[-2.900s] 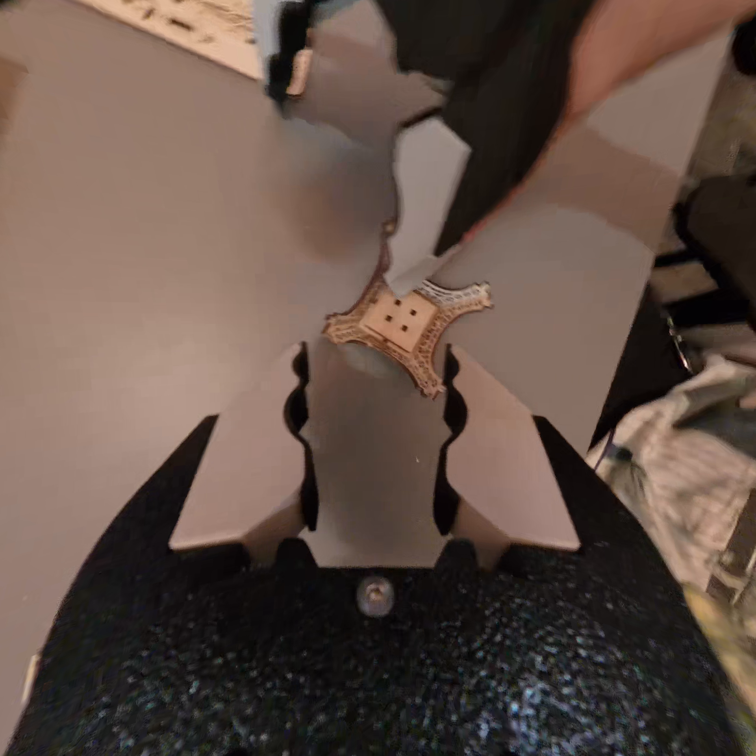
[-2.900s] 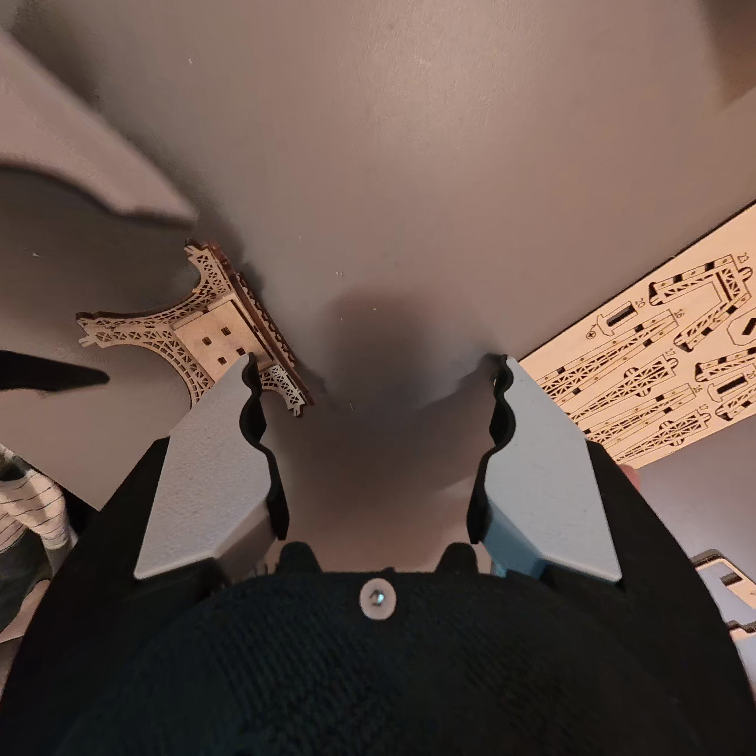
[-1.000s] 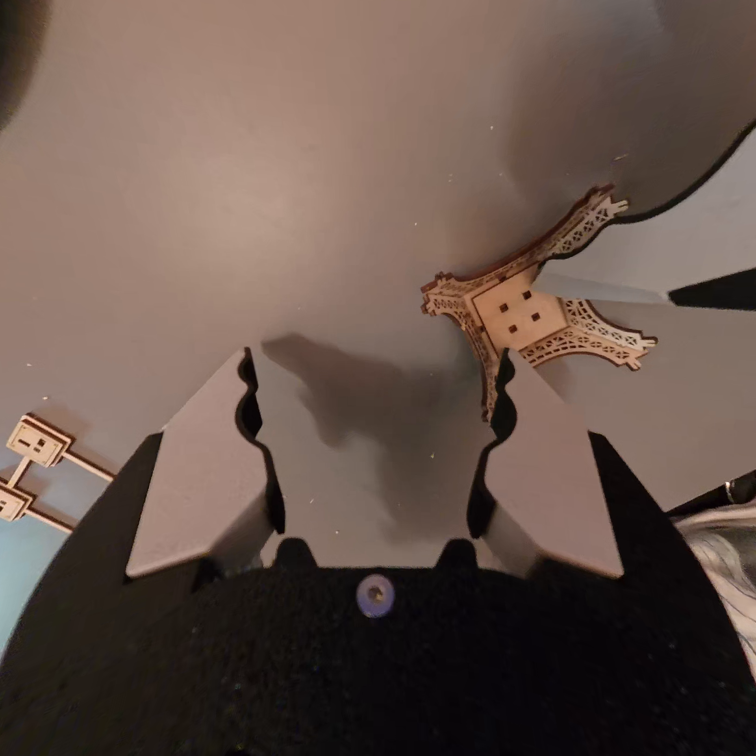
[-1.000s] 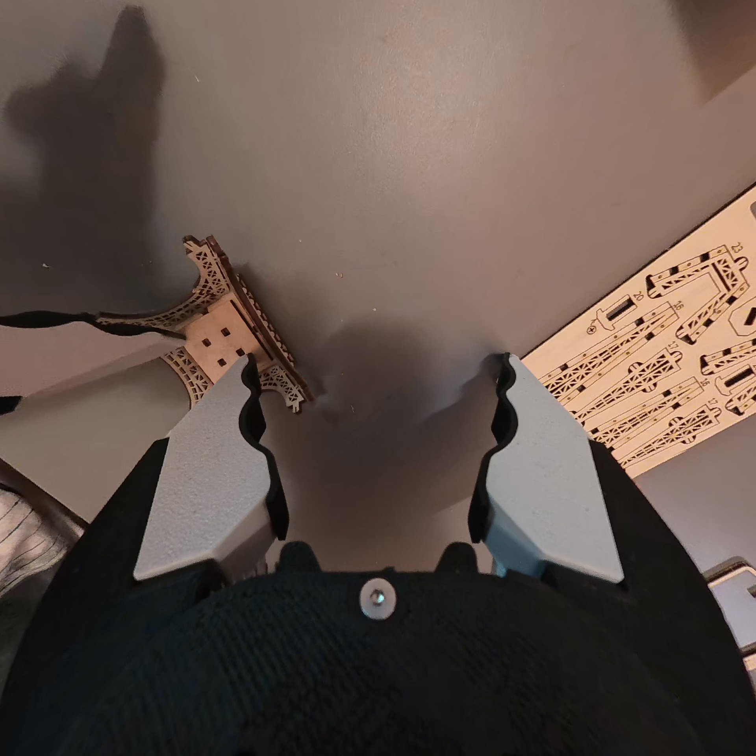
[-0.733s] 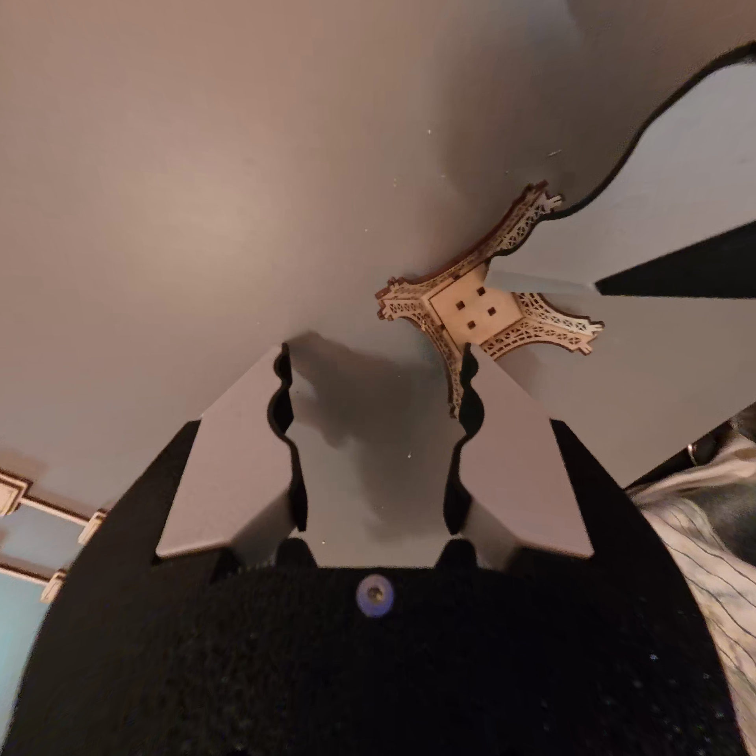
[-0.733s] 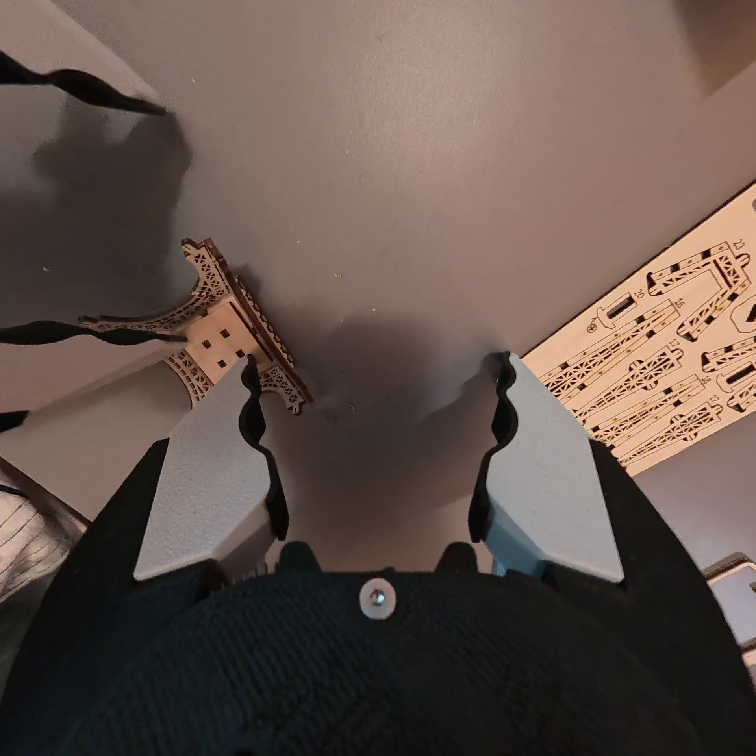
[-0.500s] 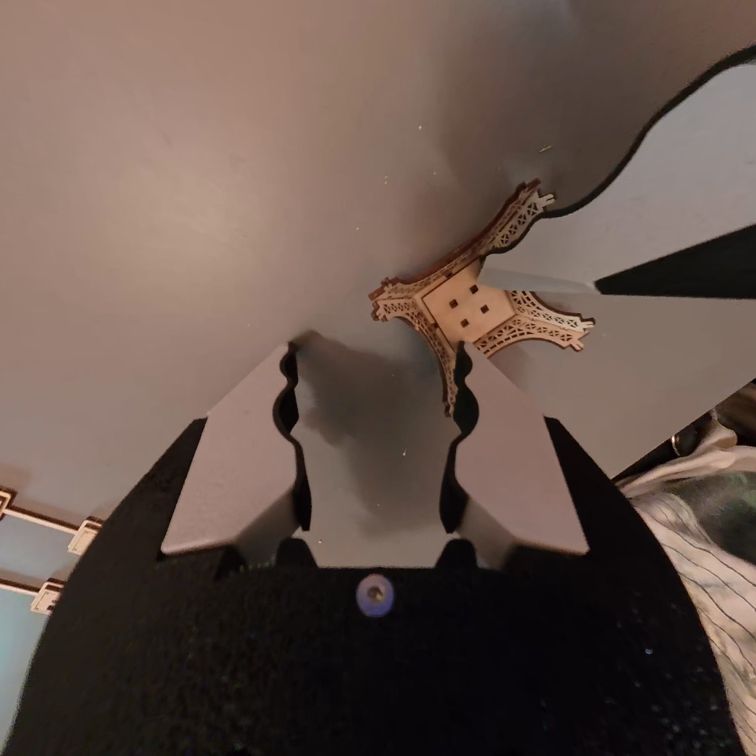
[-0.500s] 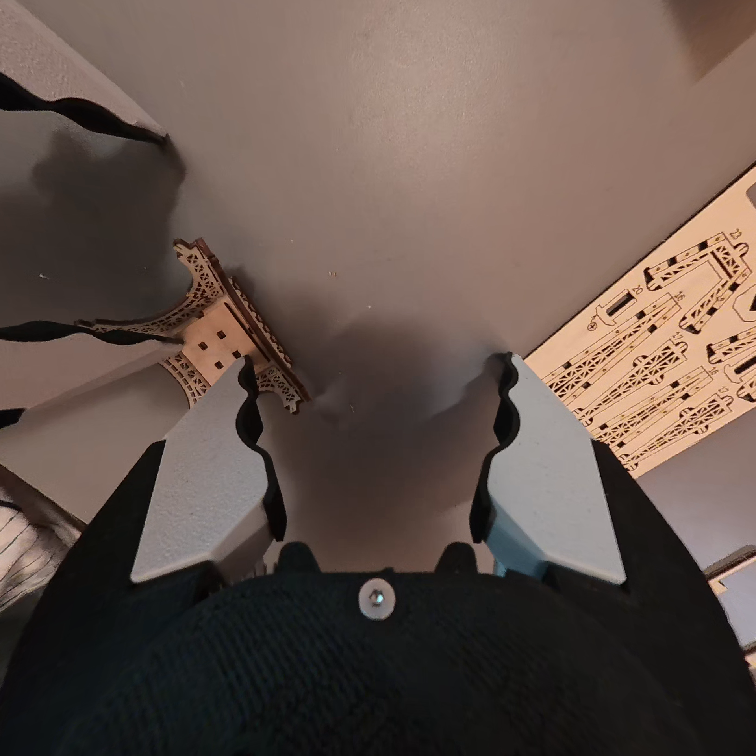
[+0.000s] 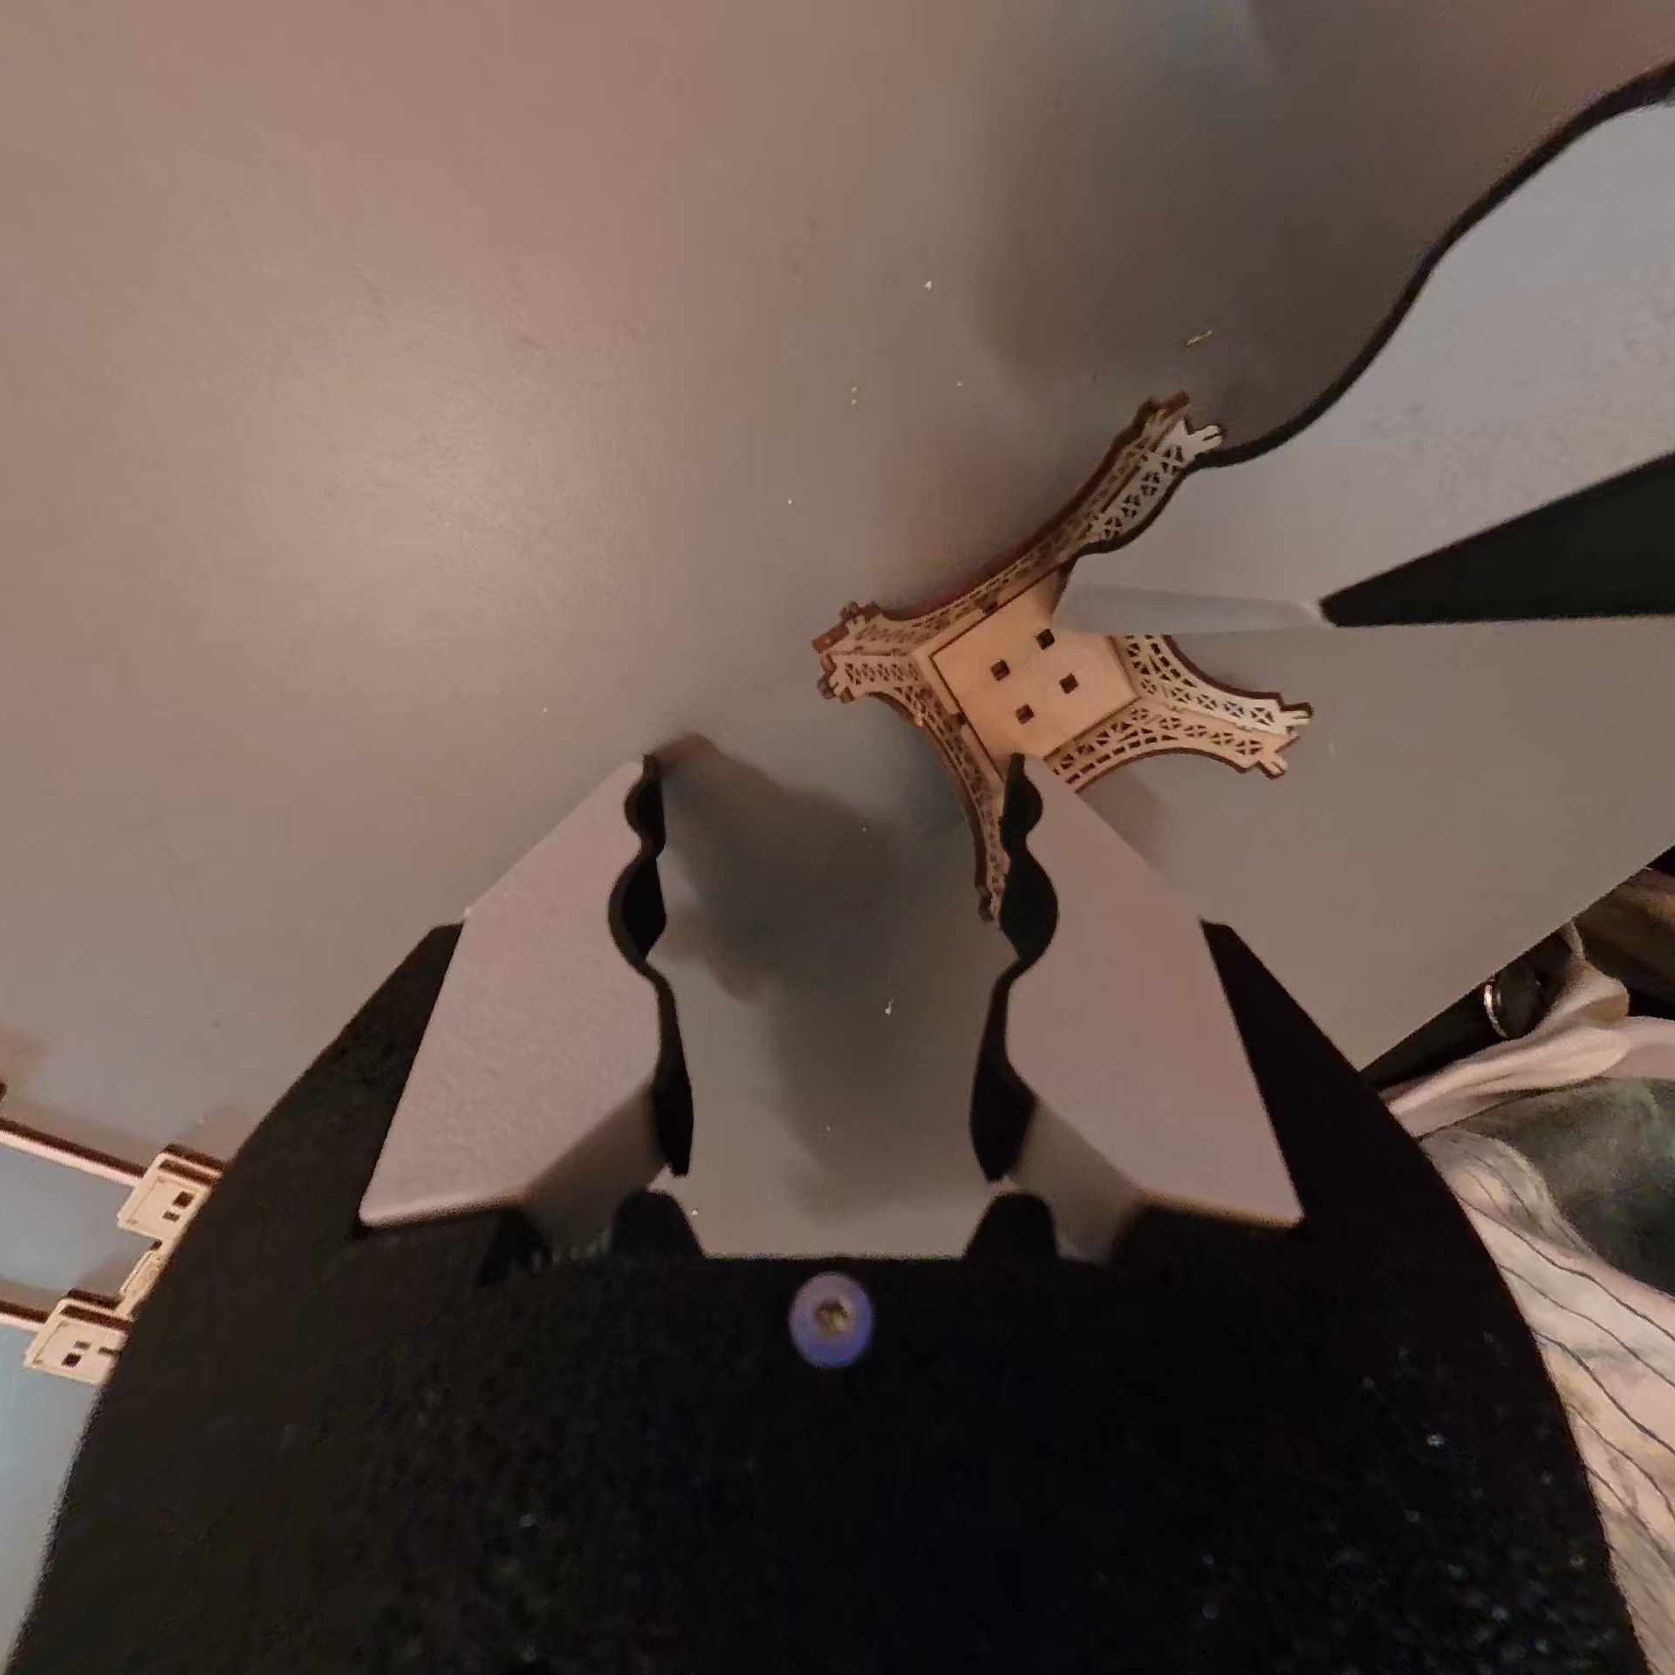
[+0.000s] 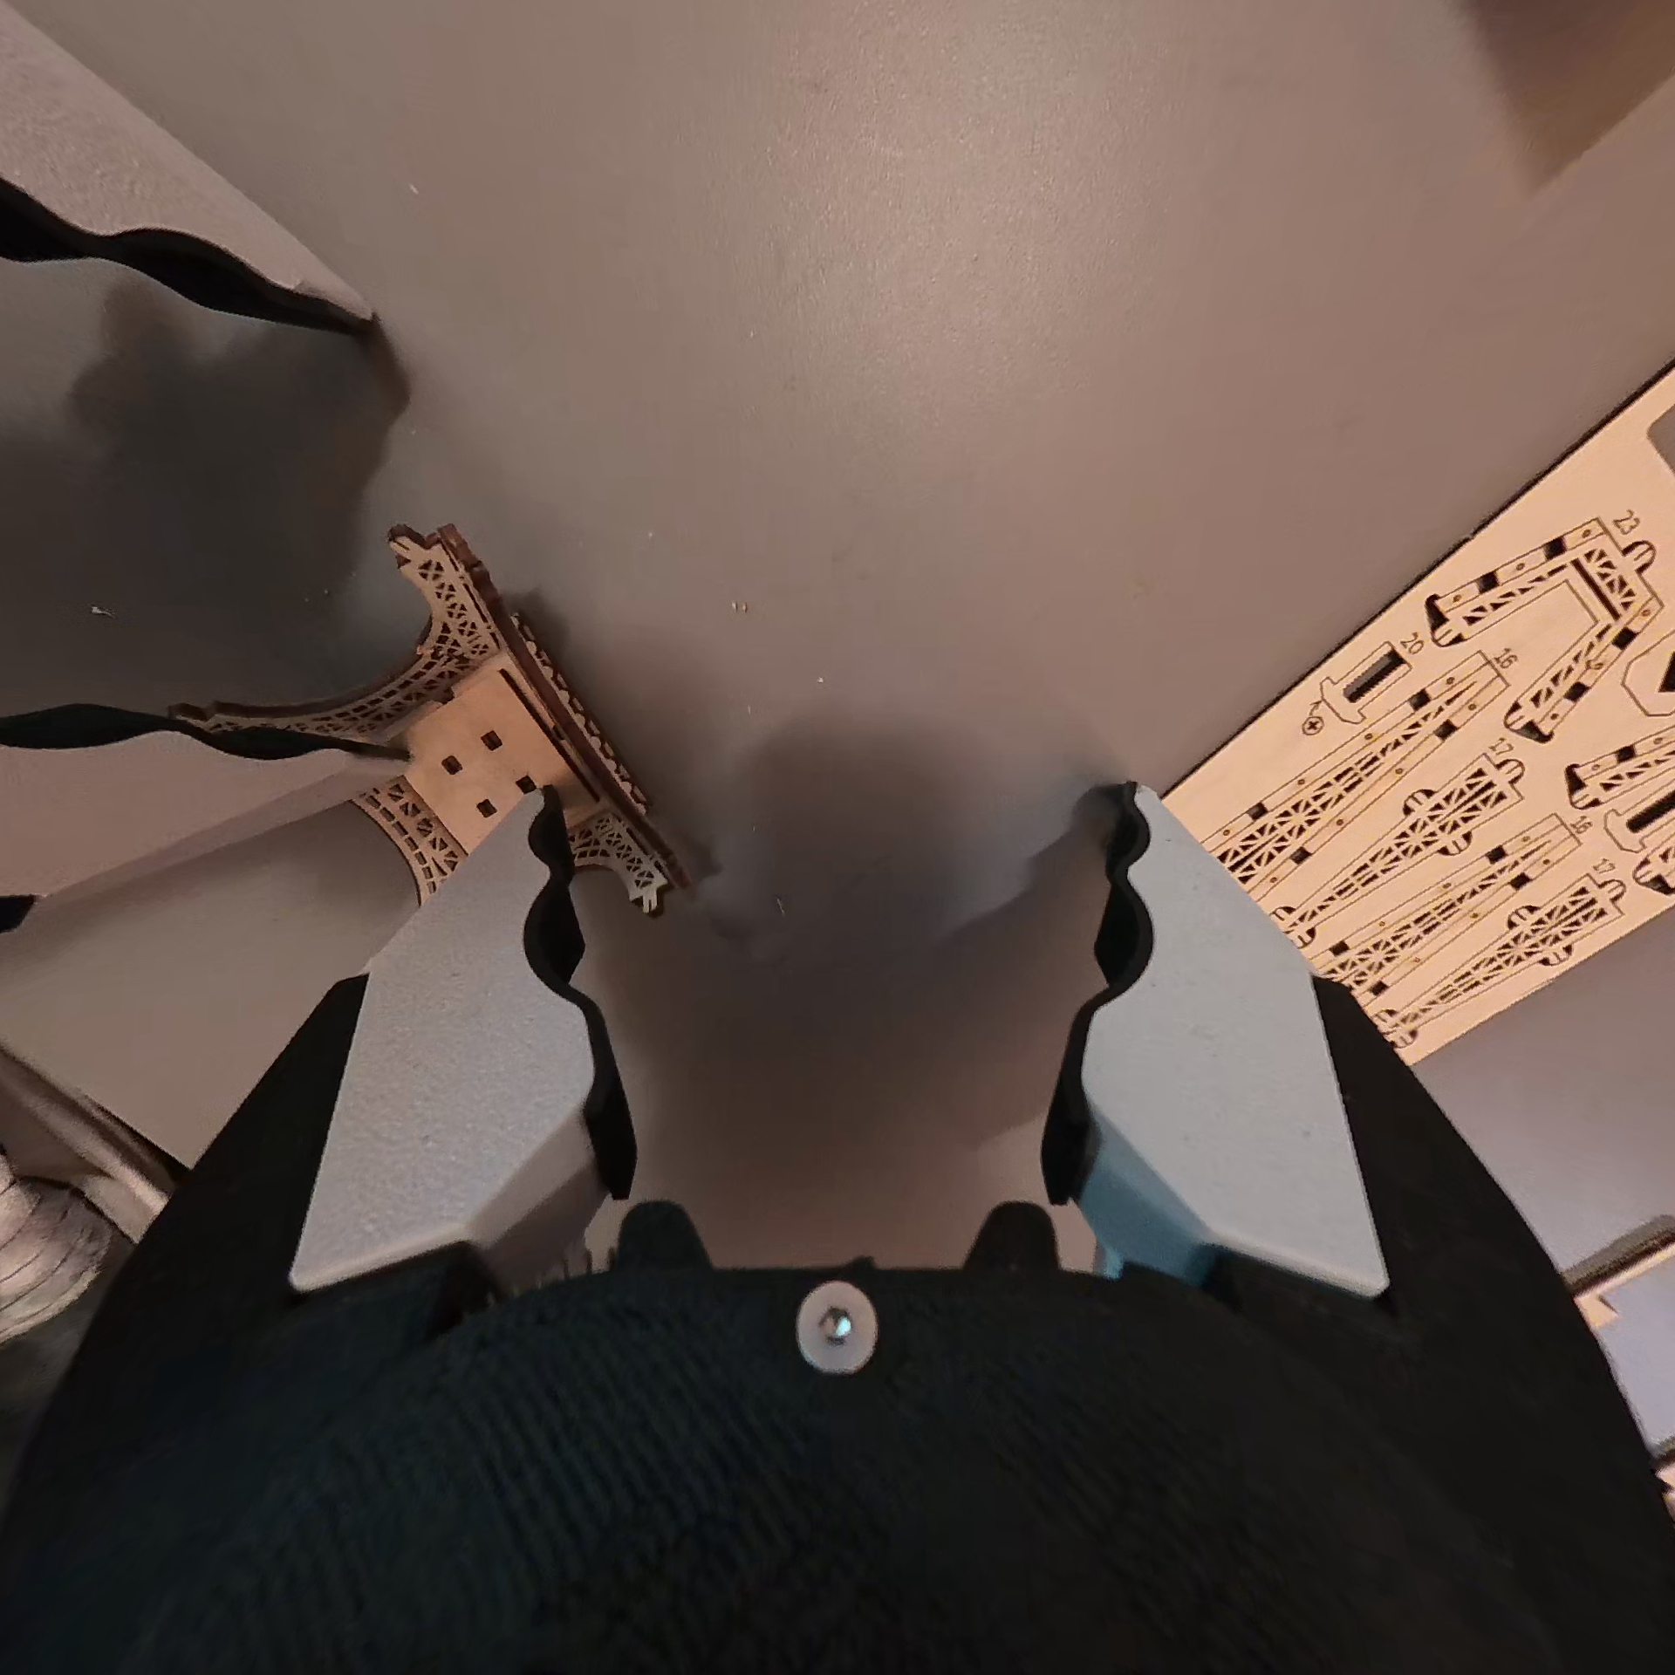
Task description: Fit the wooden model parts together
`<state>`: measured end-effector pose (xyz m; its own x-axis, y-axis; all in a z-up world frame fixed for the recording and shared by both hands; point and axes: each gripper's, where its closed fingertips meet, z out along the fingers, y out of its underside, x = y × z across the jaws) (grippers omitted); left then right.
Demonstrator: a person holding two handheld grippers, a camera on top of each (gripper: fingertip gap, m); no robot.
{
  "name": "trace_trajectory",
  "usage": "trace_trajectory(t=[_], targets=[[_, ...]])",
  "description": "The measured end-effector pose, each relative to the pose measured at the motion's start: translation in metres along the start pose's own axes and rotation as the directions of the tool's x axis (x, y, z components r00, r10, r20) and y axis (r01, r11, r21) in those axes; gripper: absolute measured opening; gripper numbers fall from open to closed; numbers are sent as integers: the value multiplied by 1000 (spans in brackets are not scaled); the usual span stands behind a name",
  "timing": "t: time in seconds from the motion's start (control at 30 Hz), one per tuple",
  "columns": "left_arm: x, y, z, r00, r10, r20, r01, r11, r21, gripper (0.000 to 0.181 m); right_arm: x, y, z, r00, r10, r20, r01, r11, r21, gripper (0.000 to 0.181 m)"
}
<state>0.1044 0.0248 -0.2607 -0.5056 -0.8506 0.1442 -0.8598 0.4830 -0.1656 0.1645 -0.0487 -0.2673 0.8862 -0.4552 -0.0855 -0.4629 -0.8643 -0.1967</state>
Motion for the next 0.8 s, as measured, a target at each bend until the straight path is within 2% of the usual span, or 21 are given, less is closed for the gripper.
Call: trace_trajectory(t=[0.8], targets=[[0,1,1,1000,9,6,-9,1000,-23,74,0,0,0,1000,1,-1,-1,1000,-9,116]])
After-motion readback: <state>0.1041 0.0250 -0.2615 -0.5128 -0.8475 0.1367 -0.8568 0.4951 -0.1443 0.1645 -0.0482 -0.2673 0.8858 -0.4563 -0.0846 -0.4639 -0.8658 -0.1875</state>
